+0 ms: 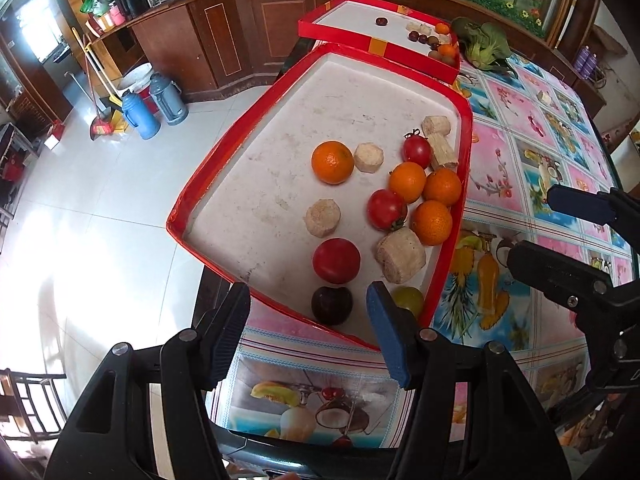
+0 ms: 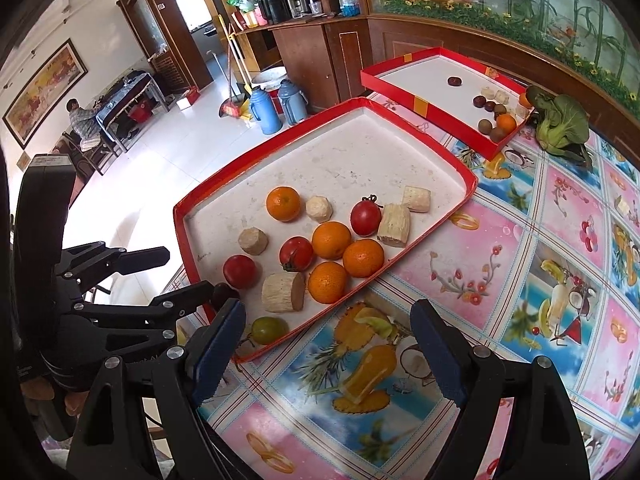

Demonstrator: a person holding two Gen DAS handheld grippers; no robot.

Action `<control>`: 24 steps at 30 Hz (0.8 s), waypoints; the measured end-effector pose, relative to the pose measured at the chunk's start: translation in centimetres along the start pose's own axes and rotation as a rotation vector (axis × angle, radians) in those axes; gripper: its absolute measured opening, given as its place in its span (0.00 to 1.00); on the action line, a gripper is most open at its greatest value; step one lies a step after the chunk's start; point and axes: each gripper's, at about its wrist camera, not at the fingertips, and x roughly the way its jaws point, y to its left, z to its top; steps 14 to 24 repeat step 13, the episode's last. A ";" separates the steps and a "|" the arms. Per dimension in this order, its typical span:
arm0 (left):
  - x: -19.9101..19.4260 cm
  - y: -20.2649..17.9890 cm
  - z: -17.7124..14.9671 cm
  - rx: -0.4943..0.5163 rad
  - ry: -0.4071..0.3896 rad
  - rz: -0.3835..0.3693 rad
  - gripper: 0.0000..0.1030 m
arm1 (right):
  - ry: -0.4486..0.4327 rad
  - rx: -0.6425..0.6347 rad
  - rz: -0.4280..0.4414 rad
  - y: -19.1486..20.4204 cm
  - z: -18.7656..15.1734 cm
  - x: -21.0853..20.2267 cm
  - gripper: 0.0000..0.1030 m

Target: Organize fruits

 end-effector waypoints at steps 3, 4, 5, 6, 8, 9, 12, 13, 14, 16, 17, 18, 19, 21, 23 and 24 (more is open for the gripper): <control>0.0 0.0 0.1 0.000 -0.001 -0.005 0.58 | 0.000 -0.001 0.001 0.0 0.0 0.0 0.83; 0.0 0.0 0.2 -0.002 -0.002 -0.004 0.58 | 0.000 -0.001 0.000 0.0 0.0 0.0 0.83; 0.0 0.0 0.2 -0.005 -0.003 -0.004 0.58 | 0.000 -0.002 0.000 0.0 0.0 0.0 0.83; -0.1 0.1 0.2 -0.007 -0.009 -0.008 0.58 | 0.000 -0.004 -0.001 0.1 0.0 0.0 0.83; -0.3 0.0 0.3 -0.011 -0.026 -0.007 0.58 | -0.001 -0.006 0.000 0.2 0.0 0.0 0.83; -0.3 0.0 0.4 -0.011 -0.027 -0.008 0.58 | -0.001 -0.006 0.001 0.2 0.0 0.0 0.83; -0.1 -0.2 0.6 -0.014 -0.023 -0.017 0.58 | 0.000 0.001 0.001 -0.1 -0.1 0.0 0.83; -0.1 -0.3 0.6 -0.012 -0.020 -0.019 0.58 | 0.000 0.004 0.001 -0.2 -0.1 -0.1 0.83; -0.1 -0.3 0.6 -0.012 -0.020 -0.019 0.58 | 0.000 0.004 0.001 -0.2 -0.1 -0.1 0.83; -0.1 -0.3 0.6 -0.012 -0.020 -0.019 0.58 | 0.000 0.004 0.001 -0.2 -0.1 -0.1 0.83; -0.1 -0.3 0.6 -0.012 -0.020 -0.019 0.58 | 0.000 0.004 0.001 -0.2 -0.1 -0.1 0.83; -0.1 -0.3 0.6 -0.012 -0.020 -0.019 0.58 | 0.000 0.004 0.001 -0.2 -0.1 -0.1 0.83; -0.1 -0.3 0.6 -0.012 -0.020 -0.019 0.58 | 0.000 0.004 0.001 -0.2 -0.1 -0.1 0.83; -0.1 -0.3 0.6 -0.012 -0.020 -0.019 0.58 | 0.000 0.004 0.001 -0.2 -0.1 -0.1 0.83; -0.1 -0.3 0.6 -0.012 -0.020 -0.019 0.58 | 0.000 0.004 0.001 -0.2 -0.1 -0.1 0.83; -0.1 -0.3 0.6 -0.012 -0.020 -0.019 0.58 | 0.000 0.004 0.001 -0.2 -0.1 -0.1 0.83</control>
